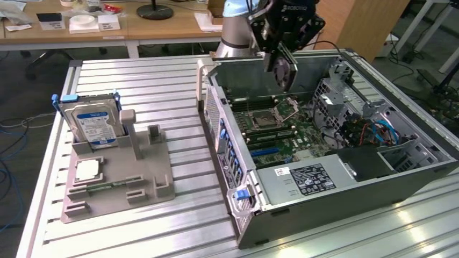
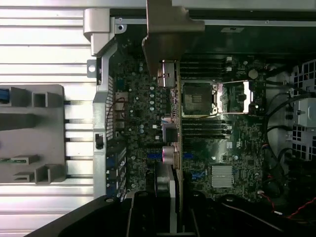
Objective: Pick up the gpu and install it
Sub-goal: 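Pick up the gpu and move the gpu toward the slot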
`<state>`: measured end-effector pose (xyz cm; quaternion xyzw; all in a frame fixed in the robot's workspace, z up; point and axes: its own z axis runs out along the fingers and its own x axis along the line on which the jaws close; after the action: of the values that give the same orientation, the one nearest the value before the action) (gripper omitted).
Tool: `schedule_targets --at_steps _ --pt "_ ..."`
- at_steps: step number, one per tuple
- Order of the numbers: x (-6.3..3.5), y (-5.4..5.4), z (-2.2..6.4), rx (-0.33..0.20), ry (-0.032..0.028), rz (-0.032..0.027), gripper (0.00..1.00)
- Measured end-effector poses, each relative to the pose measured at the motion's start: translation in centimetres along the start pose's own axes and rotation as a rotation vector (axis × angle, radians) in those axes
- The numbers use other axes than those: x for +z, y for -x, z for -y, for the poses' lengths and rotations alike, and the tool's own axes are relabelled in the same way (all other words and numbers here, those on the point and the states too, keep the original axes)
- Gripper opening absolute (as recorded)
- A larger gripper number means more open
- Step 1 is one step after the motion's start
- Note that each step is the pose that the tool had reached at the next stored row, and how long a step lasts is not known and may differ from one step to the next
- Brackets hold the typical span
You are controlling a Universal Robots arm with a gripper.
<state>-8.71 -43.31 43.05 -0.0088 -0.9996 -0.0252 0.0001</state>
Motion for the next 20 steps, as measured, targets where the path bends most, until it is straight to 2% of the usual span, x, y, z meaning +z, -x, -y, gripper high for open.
schedule_targets --at_steps 20 --pt "0.09 8.9 -0.15 -0.005 0.0003 -0.0003 0.28"
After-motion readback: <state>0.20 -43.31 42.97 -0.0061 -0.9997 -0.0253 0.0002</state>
